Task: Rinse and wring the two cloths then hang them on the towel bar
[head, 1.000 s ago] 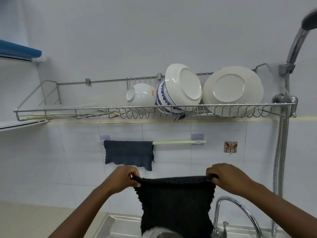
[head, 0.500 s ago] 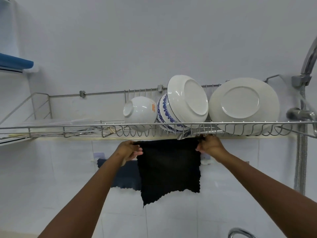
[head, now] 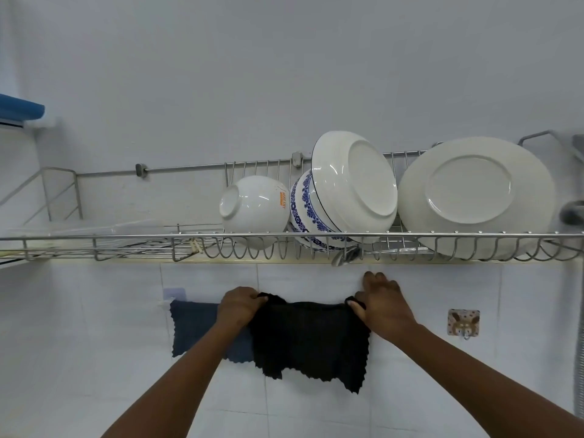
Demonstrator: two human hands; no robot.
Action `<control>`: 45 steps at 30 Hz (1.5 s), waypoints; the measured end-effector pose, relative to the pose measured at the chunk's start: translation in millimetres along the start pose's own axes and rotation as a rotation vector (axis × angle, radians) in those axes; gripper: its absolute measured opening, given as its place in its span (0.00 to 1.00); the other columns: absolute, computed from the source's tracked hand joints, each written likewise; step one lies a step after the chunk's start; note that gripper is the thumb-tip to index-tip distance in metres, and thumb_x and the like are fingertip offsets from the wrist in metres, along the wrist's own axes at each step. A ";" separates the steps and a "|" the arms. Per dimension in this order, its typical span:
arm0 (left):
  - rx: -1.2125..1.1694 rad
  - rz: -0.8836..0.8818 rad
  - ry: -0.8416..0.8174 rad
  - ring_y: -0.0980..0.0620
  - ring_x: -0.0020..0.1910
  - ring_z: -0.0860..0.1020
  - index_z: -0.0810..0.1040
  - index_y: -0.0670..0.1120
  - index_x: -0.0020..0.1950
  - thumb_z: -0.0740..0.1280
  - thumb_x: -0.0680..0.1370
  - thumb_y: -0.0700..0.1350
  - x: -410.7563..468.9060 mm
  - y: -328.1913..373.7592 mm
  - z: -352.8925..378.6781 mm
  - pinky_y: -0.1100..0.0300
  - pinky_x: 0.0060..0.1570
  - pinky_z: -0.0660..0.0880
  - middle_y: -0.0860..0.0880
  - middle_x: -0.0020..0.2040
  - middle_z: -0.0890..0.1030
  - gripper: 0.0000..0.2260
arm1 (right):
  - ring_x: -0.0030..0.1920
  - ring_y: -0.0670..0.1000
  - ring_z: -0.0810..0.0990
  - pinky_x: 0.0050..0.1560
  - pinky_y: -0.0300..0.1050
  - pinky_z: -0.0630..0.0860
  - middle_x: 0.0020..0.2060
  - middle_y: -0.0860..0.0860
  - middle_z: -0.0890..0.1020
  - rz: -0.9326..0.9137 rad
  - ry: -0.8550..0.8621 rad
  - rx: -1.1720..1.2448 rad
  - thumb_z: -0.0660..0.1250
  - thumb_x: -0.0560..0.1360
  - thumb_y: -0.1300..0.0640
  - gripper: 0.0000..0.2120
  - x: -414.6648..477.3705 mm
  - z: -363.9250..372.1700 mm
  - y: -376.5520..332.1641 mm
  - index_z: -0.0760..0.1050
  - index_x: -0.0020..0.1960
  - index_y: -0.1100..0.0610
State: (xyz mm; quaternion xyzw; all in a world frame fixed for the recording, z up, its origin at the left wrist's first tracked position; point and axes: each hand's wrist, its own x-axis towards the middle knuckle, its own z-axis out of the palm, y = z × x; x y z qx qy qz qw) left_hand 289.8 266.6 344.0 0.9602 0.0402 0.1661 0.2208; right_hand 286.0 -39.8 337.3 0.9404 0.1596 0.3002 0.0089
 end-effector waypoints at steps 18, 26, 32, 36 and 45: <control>0.266 0.158 0.055 0.45 0.52 0.74 0.78 0.48 0.53 0.58 0.80 0.50 0.5 5.1 12.9 0.51 0.53 0.72 0.46 0.53 0.79 0.11 | 0.44 0.57 0.75 0.43 0.48 0.68 0.42 0.50 0.83 -0.187 0.058 0.042 0.66 0.76 0.53 0.06 -20.3 0.0 17.3 0.80 0.44 0.51; 0.008 0.218 0.204 0.47 0.51 0.77 0.74 0.52 0.56 0.57 0.80 0.38 -19.1 -12.7 16.1 0.51 0.57 0.68 0.49 0.51 0.81 0.12 | 0.42 0.58 0.78 0.42 0.50 0.72 0.39 0.50 0.84 -0.109 0.165 0.024 0.69 0.74 0.54 0.03 -34.8 -3.2 16.9 0.81 0.44 0.52; 0.155 0.305 0.156 0.46 0.61 0.72 0.77 0.56 0.60 0.62 0.77 0.37 -29.4 -13.6 25.6 0.48 0.62 0.69 0.49 0.60 0.78 0.18 | 0.55 0.56 0.74 0.52 0.50 0.74 0.51 0.53 0.81 0.013 0.044 0.011 0.58 0.79 0.51 0.12 -45.9 -12.2 10.7 0.77 0.54 0.54; 0.345 0.364 0.133 0.45 0.67 0.68 0.67 0.52 0.72 0.61 0.78 0.39 -35.2 -17.1 27.4 0.47 0.64 0.70 0.47 0.70 0.71 0.22 | 0.54 0.53 0.77 0.54 0.45 0.75 0.53 0.54 0.81 0.067 -0.036 0.091 0.59 0.79 0.54 0.10 -46.7 -22.3 5.7 0.75 0.56 0.55; -0.122 0.406 0.151 0.48 0.69 0.70 0.64 0.44 0.74 0.66 0.79 0.47 -89.7 15.7 17.4 0.52 0.72 0.64 0.45 0.70 0.73 0.25 | 0.68 0.49 0.69 0.66 0.52 0.67 0.67 0.46 0.75 0.082 0.108 0.259 0.62 0.76 0.42 0.22 -77.9 -36.0 3.0 0.69 0.68 0.48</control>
